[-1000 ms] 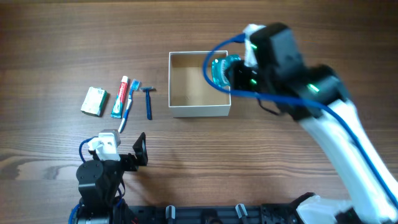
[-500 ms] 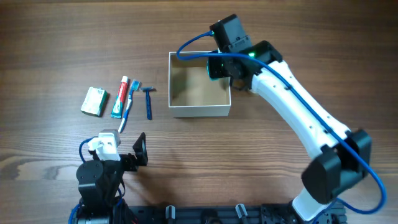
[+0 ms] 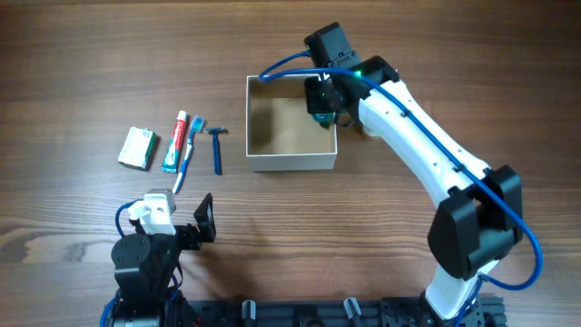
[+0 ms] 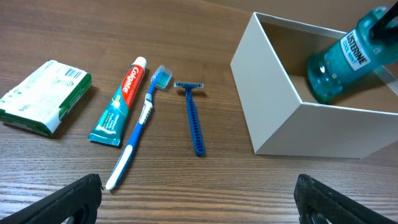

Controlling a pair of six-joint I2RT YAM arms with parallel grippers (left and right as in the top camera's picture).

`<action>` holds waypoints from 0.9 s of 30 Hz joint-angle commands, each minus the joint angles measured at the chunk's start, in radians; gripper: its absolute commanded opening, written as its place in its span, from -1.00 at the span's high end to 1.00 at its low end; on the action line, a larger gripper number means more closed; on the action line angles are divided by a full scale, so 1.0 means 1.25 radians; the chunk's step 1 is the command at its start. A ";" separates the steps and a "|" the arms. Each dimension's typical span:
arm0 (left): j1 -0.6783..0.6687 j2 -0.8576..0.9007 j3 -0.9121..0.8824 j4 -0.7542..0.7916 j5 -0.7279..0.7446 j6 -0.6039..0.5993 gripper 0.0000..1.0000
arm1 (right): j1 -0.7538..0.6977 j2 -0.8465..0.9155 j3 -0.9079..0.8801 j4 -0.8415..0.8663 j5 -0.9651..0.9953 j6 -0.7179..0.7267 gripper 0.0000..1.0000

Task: Pack container
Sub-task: 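Carry the mouthwash bottle over the box and lower it inside, then open the right gripper and lift away from the box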

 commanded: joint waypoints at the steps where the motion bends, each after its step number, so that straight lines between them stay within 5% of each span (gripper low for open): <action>1: 0.006 -0.007 -0.006 0.000 0.021 0.010 -1.00 | -0.006 0.013 0.031 0.013 0.021 0.018 0.91; 3: 0.006 -0.007 -0.006 -0.001 0.021 0.010 -1.00 | -0.006 0.013 0.031 0.025 0.021 0.018 0.88; 5: 0.006 -0.007 -0.006 -0.001 0.021 0.010 -1.00 | -0.006 0.013 0.031 0.032 0.021 0.018 0.39; 8: 0.006 -0.007 -0.006 -0.001 0.021 0.010 -1.00 | -0.006 0.013 0.031 0.036 0.020 0.018 0.23; 14: 0.006 -0.007 -0.006 -0.001 0.021 0.010 -1.00 | -0.005 0.001 0.032 0.050 0.020 0.009 -0.64; 23: 0.006 -0.007 -0.006 -0.001 0.021 0.009 -1.00 | 0.003 -0.128 0.032 0.038 -0.045 0.009 -0.64; 27: 0.006 -0.007 -0.006 0.000 0.021 0.010 -0.99 | 0.006 -0.262 0.032 0.011 -0.043 -0.013 -0.43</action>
